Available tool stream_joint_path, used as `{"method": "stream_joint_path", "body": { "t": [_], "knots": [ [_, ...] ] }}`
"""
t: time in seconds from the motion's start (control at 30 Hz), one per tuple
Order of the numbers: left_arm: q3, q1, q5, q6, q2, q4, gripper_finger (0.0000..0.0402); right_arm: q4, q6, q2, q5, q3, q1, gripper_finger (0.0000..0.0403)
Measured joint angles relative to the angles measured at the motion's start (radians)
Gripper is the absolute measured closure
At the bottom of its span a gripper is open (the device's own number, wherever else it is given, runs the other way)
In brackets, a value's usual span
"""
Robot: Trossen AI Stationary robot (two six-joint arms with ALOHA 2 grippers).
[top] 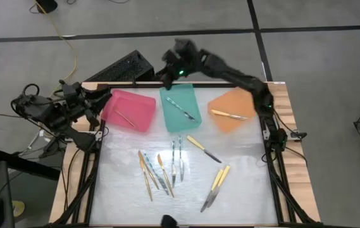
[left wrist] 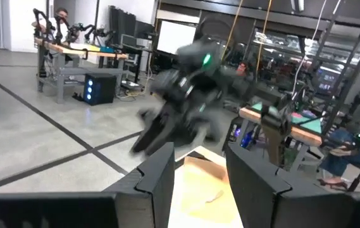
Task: Sort silverware by color (type)
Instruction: Put the gold knife into the red bin
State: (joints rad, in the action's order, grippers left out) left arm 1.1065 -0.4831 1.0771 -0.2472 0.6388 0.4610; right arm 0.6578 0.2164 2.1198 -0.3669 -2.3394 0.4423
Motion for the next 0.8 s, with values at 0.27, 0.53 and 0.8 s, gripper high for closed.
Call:
{"method": "stream_joint_path", "body": {
  "t": [0.27,0.53,0.8],
  "knots": [
    [0.000,0.000,-0.151,-0.002,0.000,0.106,0.0276,0.284,-0.079,-0.184,0.005,0.000,0.008,0.0241],
    [0.000,0.000,-0.292,-0.158,0.010,0.375,0.0276,0.563,-0.087,-0.262,0.006,0.001,-0.043,0.0241],
    [0.000,0.000,-0.389,-0.263,0.068,0.526,0.0276,0.878,-0.076,-0.263,0.081,0.001,-0.207,0.0241]
  ]
}}
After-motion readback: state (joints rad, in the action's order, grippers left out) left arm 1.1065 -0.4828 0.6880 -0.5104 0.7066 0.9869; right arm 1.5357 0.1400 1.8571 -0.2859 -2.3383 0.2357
